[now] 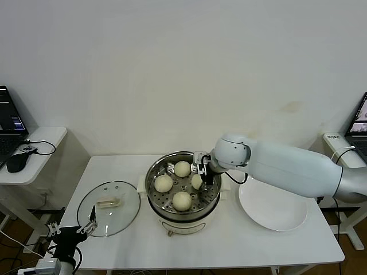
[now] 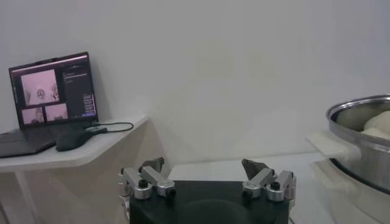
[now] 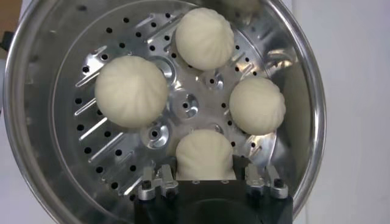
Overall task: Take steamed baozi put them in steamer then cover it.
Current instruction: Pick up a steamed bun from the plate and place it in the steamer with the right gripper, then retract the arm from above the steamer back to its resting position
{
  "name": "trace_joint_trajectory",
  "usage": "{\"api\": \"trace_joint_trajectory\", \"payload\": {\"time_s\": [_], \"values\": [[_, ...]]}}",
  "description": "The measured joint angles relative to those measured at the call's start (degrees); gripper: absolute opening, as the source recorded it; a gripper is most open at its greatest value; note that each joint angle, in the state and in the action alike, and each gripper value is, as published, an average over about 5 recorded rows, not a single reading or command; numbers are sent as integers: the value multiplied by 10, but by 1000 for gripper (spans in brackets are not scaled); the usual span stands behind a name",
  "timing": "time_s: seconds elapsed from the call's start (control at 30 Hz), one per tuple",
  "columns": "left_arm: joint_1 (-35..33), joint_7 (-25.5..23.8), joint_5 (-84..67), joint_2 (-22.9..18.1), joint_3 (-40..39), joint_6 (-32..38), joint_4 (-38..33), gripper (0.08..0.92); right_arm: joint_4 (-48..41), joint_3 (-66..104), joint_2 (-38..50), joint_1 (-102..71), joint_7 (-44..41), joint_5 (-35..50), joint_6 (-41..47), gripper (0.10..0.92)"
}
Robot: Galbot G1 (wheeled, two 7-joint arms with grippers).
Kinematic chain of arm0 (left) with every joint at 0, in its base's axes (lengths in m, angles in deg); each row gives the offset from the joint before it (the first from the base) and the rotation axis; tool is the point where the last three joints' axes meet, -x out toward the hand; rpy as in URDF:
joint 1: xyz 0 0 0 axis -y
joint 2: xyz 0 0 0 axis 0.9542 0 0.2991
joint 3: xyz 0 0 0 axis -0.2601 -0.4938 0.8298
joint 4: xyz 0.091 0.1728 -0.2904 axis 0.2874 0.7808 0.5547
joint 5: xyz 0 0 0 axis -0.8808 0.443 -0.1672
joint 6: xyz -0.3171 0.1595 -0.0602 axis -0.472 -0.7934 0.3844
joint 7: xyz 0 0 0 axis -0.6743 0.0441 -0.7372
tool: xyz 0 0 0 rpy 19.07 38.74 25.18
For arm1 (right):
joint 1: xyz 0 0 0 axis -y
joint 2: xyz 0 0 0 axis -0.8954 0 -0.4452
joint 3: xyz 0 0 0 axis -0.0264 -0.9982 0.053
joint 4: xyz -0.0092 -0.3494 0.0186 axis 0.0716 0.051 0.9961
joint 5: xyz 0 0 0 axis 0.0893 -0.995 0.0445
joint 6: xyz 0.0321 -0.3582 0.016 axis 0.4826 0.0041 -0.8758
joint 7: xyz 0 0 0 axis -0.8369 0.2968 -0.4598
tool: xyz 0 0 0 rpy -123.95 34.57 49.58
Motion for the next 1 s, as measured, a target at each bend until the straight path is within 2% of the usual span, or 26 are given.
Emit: {"api": "trace_joint_trajectory", "payload": {"time_s": [0.17,0.27,0.43,0.63,0.8,1.0], "values": [[2,0,-1,0,0,0,1,823,12,11,9,6,-2,5,0,795],[5,0,-1,0,0,0,3,823,22,24,19,7,0,12,0,819],[9,0,-4,2,-2,0,7,823,51,57,46,-4,34,44,-1,823],[14,2,-4,5,-3,2,11,823,98,128,102,-65,136,103,-21,823],[19,5,-2,7,-3,7,18,823,133,233,147,-181,219,112,-77,823],[23,8,10,6,-4,18,29,823,159,406,161,-372,294,82,-175,822]]}}
